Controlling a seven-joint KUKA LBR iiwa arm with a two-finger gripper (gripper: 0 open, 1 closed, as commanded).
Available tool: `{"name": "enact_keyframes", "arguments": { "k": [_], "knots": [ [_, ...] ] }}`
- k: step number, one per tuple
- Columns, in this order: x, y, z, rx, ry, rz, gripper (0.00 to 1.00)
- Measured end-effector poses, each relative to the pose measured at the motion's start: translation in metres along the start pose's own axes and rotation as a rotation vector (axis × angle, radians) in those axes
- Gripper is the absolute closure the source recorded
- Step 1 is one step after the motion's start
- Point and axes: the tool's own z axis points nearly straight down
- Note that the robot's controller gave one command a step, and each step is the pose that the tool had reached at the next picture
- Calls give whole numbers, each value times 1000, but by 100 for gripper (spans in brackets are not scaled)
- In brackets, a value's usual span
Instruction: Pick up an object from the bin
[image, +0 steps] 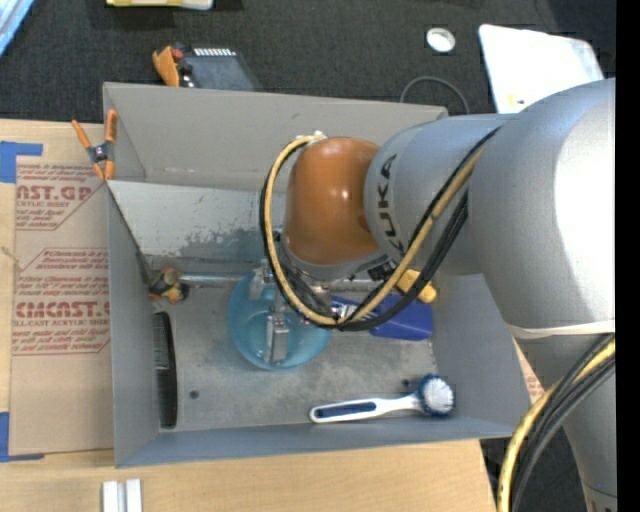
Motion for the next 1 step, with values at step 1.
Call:
{"name": "enact_keyframes", "arguments": {
  "k": [1],
  "knots": [
    [-12, 12, 33, 1, -1, -169, 100]
  ]
}}
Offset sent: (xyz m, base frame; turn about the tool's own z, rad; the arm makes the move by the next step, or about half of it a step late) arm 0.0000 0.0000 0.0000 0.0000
